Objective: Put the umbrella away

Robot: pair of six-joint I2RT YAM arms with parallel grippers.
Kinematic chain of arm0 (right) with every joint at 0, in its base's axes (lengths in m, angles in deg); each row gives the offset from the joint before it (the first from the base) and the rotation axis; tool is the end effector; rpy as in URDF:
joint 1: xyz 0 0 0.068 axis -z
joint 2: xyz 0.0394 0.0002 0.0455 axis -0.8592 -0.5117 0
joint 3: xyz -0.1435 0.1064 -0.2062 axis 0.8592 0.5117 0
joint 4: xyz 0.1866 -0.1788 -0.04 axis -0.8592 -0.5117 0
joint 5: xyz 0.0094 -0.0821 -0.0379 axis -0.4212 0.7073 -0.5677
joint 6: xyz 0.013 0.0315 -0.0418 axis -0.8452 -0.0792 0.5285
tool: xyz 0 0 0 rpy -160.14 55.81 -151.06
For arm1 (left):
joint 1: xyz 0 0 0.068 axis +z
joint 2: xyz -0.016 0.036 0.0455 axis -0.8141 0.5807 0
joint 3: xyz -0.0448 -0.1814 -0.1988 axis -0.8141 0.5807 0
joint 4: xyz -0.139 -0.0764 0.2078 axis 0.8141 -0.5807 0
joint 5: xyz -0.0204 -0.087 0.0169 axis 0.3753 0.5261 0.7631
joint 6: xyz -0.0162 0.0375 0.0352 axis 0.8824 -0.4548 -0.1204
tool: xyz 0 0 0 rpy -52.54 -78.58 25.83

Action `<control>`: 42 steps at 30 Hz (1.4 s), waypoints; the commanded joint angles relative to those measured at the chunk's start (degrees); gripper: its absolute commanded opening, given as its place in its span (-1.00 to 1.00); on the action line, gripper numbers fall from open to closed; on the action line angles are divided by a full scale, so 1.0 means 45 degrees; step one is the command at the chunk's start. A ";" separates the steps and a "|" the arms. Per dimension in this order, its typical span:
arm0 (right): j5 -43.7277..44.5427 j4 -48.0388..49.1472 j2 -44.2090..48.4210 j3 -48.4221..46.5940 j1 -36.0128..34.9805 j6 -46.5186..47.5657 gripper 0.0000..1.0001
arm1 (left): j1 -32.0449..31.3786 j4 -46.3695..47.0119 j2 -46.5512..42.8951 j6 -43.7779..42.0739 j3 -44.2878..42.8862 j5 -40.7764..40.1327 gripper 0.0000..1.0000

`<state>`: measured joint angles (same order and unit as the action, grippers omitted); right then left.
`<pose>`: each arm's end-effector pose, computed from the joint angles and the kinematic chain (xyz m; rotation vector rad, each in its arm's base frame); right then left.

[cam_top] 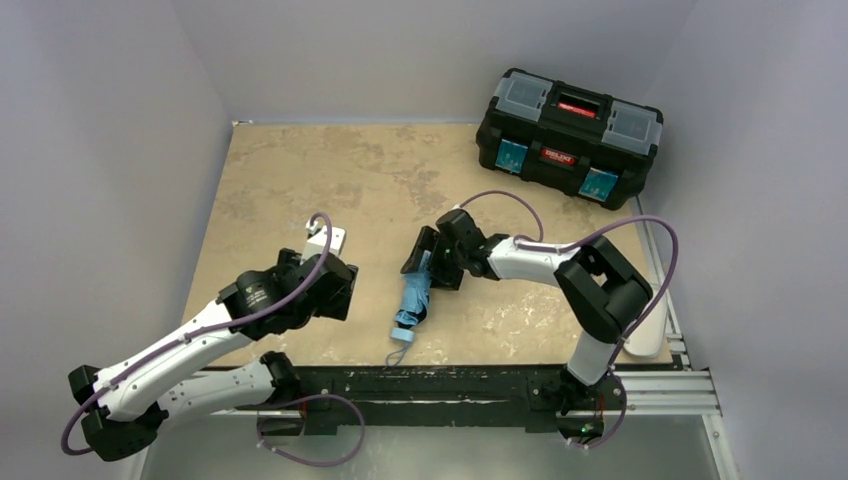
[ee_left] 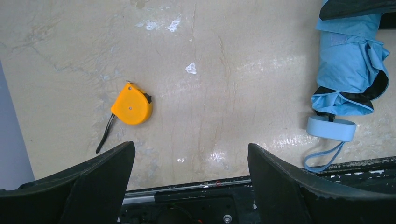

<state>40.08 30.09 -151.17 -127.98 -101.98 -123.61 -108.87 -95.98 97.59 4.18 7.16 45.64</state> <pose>0.2531 0.2424 0.1571 0.3738 2.6529 0.9481 0.0938 -0.0971 0.3066 0.2206 2.3778 0.0796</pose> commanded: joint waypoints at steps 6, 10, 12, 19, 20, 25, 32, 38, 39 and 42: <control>0.1486 -0.1627 -0.0455 -0.1103 -0.0339 0.0007 0.22 | 0.0090 0.0040 0.0083 -0.0291 -0.0111 -0.0497 0.80; 0.1426 -0.1880 -0.0801 -0.1311 -0.0770 0.0290 0.27 | 0.0090 0.0024 0.0050 -0.0259 -0.0101 -0.0600 0.80; 0.1405 -0.1893 -0.0978 -0.1433 -0.1024 0.0366 0.35 | 0.0090 0.0009 0.0065 -0.0241 -0.0101 -0.0642 0.79; 0.1767 -0.2187 -0.1271 -0.1593 -0.1259 0.0569 0.13 | 0.0090 -0.0031 0.0015 -0.0219 -0.0101 -0.0697 0.79; 0.1836 -0.2239 -0.1308 -0.1611 -0.1264 0.0637 -0.01 | 0.0090 -0.0018 -0.0003 -0.0210 -0.0101 -0.0692 0.80; 0.1895 -0.2297 -0.1567 -0.1828 -0.1259 0.0862 -0.68 | 0.0090 -0.0030 -0.0023 -0.0216 -0.0082 -0.0732 0.79; 0.1193 0.0025 -0.0120 -0.2146 -0.1259 0.2083 -1.00 | 0.0090 0.0010 -0.0150 -0.0239 -0.0082 -0.0624 0.79; 0.2081 0.1465 0.1184 -0.2988 -0.1259 0.4760 -1.00 | 0.0090 0.0247 -0.1015 -0.0361 -0.0003 -0.0411 0.78; 0.2186 0.1922 0.1424 -0.2989 -0.1259 0.5150 -1.00 | 0.0090 0.0250 -0.1196 -0.0356 -0.0006 -0.0393 0.77; 0.3314 0.3695 0.2026 -0.2584 -0.1259 0.6324 -1.00 | 0.0079 0.0165 -0.1685 -0.0308 -0.0038 -0.0285 0.76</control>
<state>48.30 31.09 -148.42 -137.46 -107.58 -105.05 -108.87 -95.94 92.63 4.00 7.16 43.87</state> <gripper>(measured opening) 0.317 0.888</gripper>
